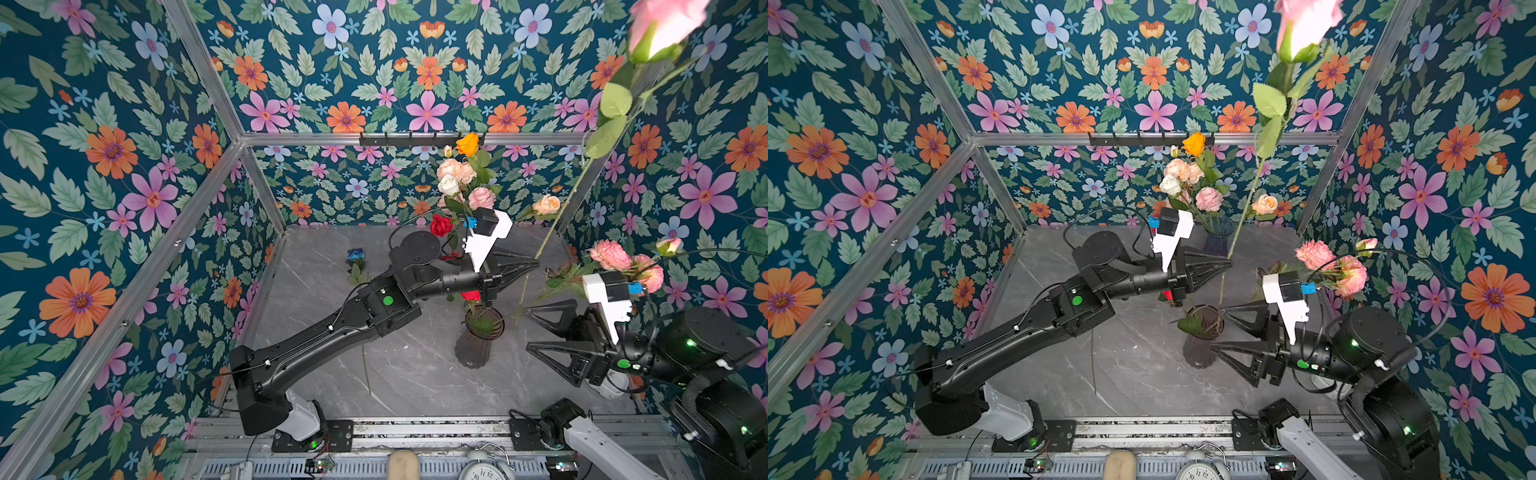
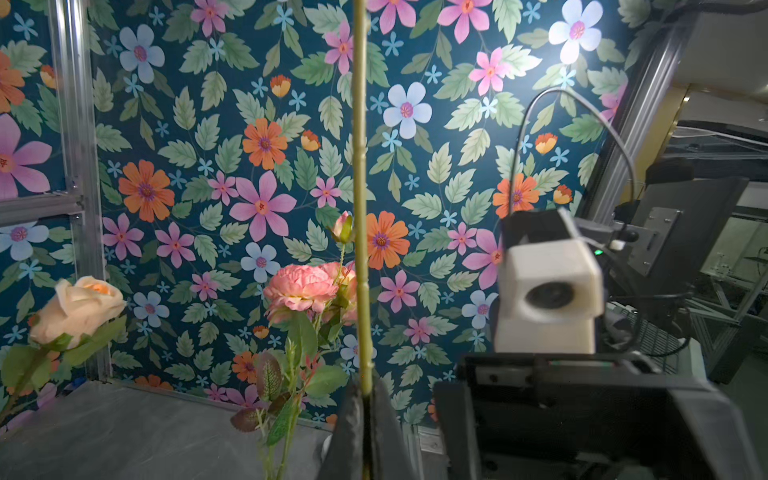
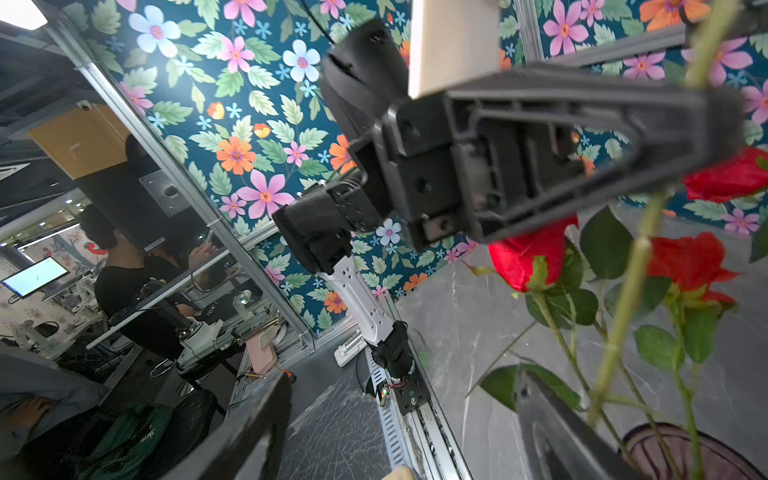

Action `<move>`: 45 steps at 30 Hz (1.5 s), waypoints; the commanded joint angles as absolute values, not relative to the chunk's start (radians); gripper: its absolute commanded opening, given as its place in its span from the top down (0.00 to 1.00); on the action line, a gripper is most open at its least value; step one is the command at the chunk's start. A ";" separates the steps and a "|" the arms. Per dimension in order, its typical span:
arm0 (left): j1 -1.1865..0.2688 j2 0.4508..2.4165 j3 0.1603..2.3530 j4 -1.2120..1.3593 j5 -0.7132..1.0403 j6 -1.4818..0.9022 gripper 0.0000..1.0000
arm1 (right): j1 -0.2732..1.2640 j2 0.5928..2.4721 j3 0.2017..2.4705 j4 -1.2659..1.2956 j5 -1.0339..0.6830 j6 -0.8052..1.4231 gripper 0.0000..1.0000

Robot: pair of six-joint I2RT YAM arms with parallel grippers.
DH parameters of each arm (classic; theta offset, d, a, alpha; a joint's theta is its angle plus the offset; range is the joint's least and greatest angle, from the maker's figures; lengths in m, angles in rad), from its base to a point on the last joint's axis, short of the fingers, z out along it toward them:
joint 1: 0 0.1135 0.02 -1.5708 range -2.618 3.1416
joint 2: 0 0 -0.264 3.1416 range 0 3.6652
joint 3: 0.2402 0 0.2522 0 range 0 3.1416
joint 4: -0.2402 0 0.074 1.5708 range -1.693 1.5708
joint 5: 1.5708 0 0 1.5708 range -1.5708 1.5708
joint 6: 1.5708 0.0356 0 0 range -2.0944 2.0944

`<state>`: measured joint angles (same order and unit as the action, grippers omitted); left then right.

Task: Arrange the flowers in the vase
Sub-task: 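Carry the pink rosebud to the right gripper while it closes on the stem, then open the left gripper and draw it back while the right holds the rosebud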

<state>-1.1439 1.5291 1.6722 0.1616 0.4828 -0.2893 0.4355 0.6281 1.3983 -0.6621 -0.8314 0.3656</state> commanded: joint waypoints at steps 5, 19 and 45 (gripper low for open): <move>-1.167 1.505 1.602 0.192 0.545 -0.272 1.00 | 0.436 0.659 1.545 -0.876 -0.501 0.268 0.24; -1.195 1.483 1.507 0.129 0.594 -0.241 1.00 | 0.437 0.948 1.939 -1.035 -0.278 0.215 0.47; -1.195 1.485 1.506 0.120 0.622 -0.238 1.00 | 0.437 0.838 1.819 -0.866 -0.315 0.268 1.00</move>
